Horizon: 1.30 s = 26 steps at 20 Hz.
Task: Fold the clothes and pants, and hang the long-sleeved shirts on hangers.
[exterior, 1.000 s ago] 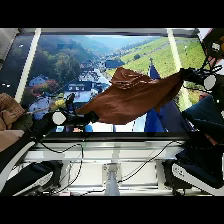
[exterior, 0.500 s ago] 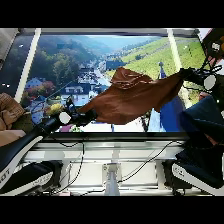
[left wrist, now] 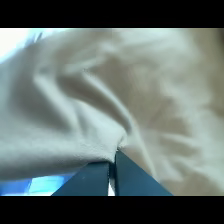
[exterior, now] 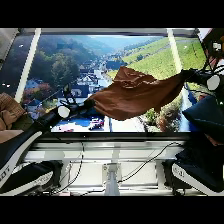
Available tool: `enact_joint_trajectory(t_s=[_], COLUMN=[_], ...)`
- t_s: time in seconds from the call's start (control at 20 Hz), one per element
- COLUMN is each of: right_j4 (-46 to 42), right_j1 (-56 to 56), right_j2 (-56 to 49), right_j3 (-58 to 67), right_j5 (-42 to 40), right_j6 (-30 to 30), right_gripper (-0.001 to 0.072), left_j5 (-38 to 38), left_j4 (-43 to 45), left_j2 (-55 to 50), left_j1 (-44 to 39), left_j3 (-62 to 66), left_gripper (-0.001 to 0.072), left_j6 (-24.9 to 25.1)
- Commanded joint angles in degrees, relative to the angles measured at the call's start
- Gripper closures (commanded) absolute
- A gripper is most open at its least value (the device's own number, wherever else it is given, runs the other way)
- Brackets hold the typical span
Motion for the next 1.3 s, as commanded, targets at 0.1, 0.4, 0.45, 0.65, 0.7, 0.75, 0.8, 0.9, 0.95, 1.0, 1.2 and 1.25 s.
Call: enact_joint_trajectory(t_s=[0.1, 0.4, 0.45, 0.65, 0.7, 0.75, 0.8, 0.9, 0.95, 1.0, 1.2, 1.25], right_j4=[3.34, 22.38, 23.12, 23.17, 23.19, 23.47, 23.74, 23.89, 23.89, 23.78, 23.65, 23.63], right_j1=[0.02, 0.04, 0.04, 0.04, 0.04, 0.04, 0.04, 0.04, 0.04, 0.04, 0.04, 0.04], right_j2=[4.81, 9.88, 11.21, 14.60, 14.78, 14.86, 14.93, 15.04, 15.04, 15.02, 14.99, 14.99], right_j3=[-0.04, -0.20, -0.22, -0.22, -0.22, -0.22, -0.22, -0.22, -0.22, -0.22, -0.22, -0.22], right_j5=[9.66, 15.02, 16.48, 26.18, 28.68, 31.36, 33.18, 35.45, 35.60, 35.26, 33.40, 32.81], right_j6=[-6.34, -10.75, -11.10, -12.96, -12.96, -12.96, -12.96, -13.57, -14.56, -14.86, -15.47, -15.47], right_gripper=[0.0699, 0.0699, 0.0699, 0.0699, 0.0698, 0.0698, 0.0698, 0.0698, 0.0698, 0.0698, 0.0698, 0.0698], left_j5=[0.76, -22.32, -24.92, -34.62, -38.18, -42.56, -46.64, -52.02, -52.59, -52.50, -51.36, -50.97], left_j4=[1.29, 13.70, 17.90, 25.22, 25.22, 25.18, 25.27, 27.15, 29.07, 30.69, 32.65, 32.72], left_j2=[8.22, 16.92, 18.01, 18.62, 18.10, 17.55, 17.25, 16.59, 16.04, 15.17, 7.28, 4.76], left_j1=[4.46, 7.93, 7.93, 7.93, 7.91, 7.89, 7.91, 7.91, 7.91, 7.91, 7.78, 7.67], left_j3=[9.42, 18.56, 19.30, 19.52, 19.52, 19.52, 19.52, 19.52, 19.52, 19.52, 19.52, 19.54], left_gripper=[0.0683, 0.0684, 0.0684, 0.0683, 0.0683, 0.0683, 0.0684, 0.0684, 0.0684, 0.0683, 0.0683, 0.0683], left_j6=[8.98, 5.55, 2.75, -3.52, -3.54, -3.52, -3.52, -3.50, -3.50, -3.50, -0.96, 0.66])
